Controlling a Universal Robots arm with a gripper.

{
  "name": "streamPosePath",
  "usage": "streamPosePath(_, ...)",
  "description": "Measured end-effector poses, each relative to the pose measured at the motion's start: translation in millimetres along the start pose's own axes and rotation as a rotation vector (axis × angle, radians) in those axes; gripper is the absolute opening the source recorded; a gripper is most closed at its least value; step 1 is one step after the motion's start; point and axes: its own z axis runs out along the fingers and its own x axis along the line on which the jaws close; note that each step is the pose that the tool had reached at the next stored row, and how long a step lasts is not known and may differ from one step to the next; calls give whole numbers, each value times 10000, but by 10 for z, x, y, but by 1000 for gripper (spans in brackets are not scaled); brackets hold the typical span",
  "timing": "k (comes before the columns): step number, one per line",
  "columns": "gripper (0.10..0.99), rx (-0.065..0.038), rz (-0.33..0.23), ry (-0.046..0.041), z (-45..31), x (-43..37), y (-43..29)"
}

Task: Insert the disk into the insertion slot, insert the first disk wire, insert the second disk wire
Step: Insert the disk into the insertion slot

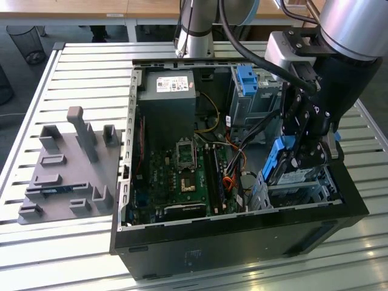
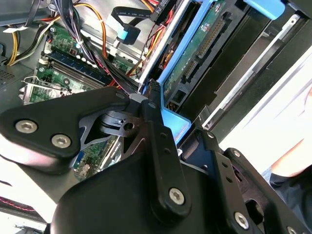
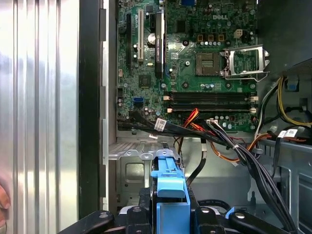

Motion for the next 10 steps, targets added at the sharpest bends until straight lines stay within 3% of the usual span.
streamPosePath(10, 365, -2, 0, 0, 54, 0, 0)
